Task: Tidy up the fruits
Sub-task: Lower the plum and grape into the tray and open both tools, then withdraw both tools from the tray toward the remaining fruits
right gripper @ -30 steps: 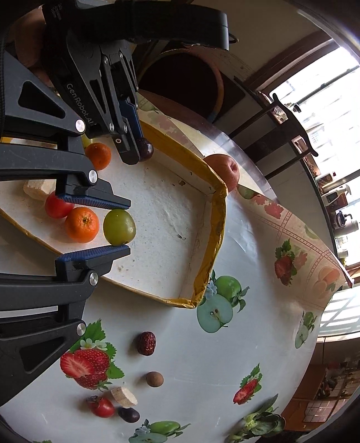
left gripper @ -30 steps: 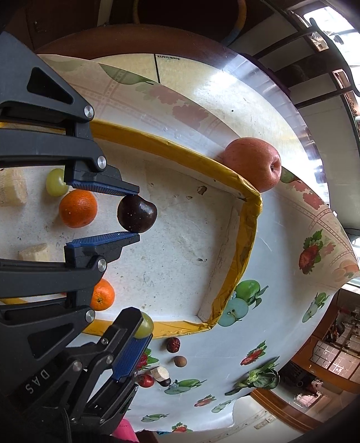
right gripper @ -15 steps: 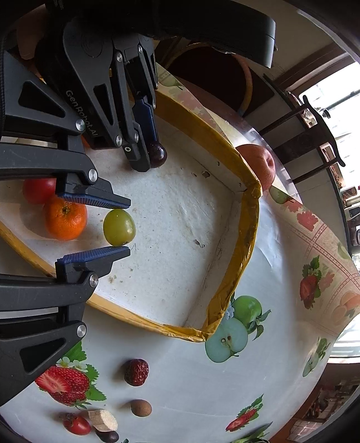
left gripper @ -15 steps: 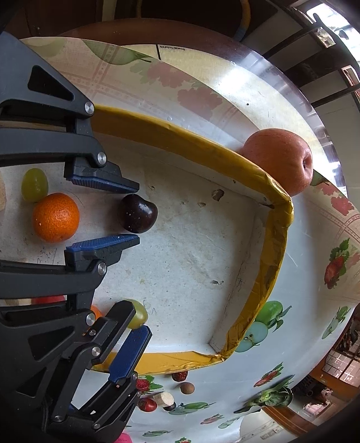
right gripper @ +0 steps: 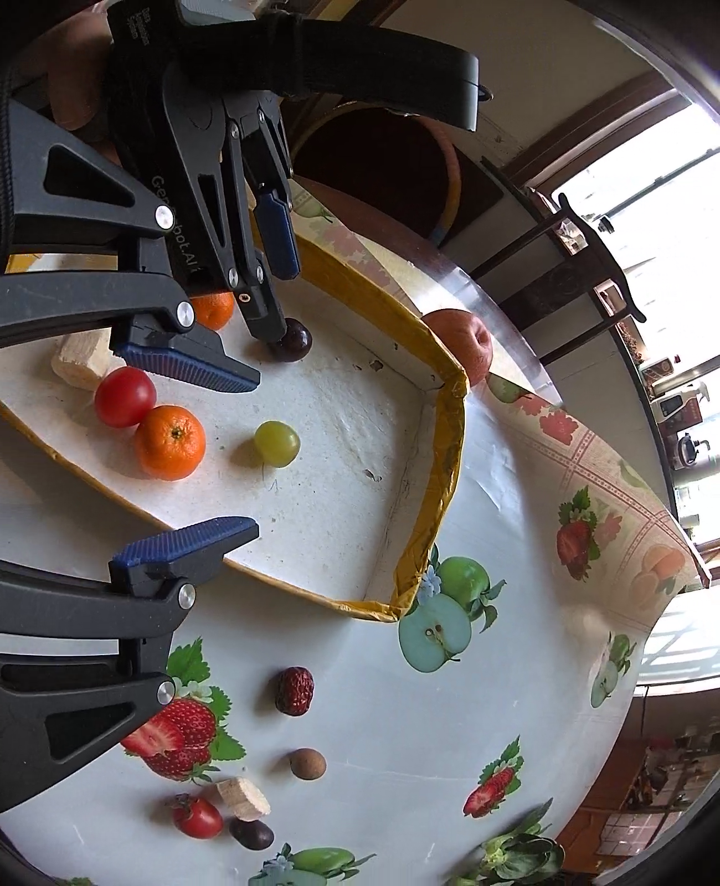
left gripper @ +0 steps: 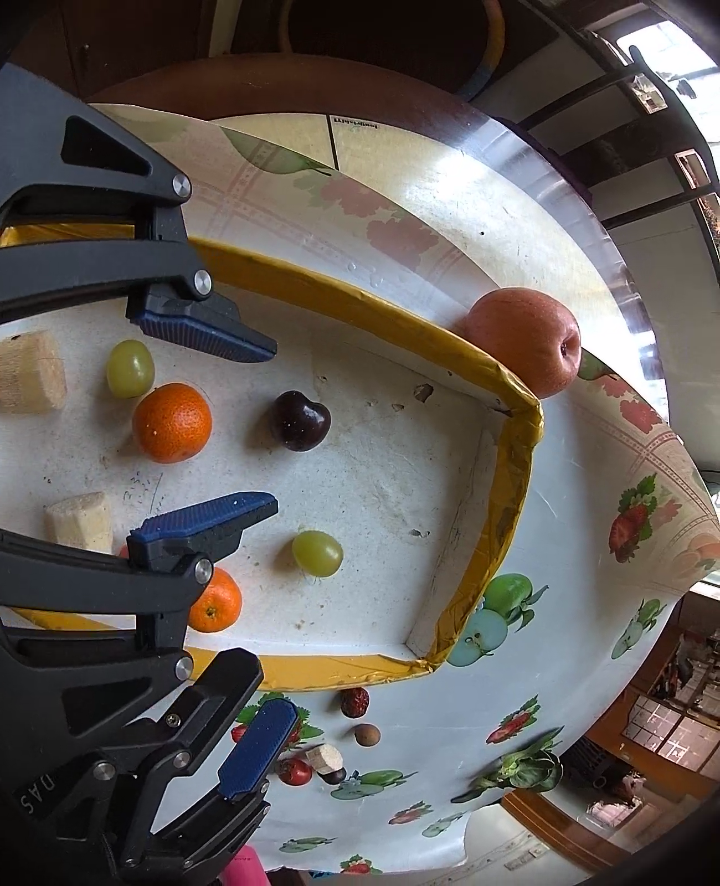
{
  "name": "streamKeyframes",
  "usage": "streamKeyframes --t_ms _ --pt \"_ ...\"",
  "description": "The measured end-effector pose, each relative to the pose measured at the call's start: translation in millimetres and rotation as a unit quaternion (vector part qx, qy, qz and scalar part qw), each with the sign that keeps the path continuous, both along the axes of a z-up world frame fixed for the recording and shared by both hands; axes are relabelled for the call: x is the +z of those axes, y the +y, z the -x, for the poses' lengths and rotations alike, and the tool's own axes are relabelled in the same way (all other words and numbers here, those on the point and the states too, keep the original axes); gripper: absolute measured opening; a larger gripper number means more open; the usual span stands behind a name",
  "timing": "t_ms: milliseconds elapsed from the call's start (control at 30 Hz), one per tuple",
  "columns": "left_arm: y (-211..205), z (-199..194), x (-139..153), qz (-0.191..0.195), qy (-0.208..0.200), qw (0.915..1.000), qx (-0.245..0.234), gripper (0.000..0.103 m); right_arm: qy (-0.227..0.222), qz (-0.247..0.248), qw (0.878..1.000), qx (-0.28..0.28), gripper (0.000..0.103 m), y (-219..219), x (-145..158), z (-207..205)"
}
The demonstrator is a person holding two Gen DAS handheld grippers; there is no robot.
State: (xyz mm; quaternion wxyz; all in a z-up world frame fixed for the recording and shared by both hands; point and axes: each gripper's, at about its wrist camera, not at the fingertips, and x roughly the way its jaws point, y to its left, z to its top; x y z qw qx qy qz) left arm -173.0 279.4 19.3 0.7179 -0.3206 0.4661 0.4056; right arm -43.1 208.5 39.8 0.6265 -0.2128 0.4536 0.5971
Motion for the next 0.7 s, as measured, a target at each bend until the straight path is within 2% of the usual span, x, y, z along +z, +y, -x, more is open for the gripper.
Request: streamKeyframes --t_ms 233,700 --pt "-21 -4 14 0.003 -0.018 0.9998 -0.007 0.047 0.015 -0.013 0.999 -0.037 0.049 -44 17 -9" --pt "-81 -43 32 -0.001 -0.027 0.9976 -0.064 0.047 0.021 -0.002 0.993 -0.115 0.049 -145 16 -46"
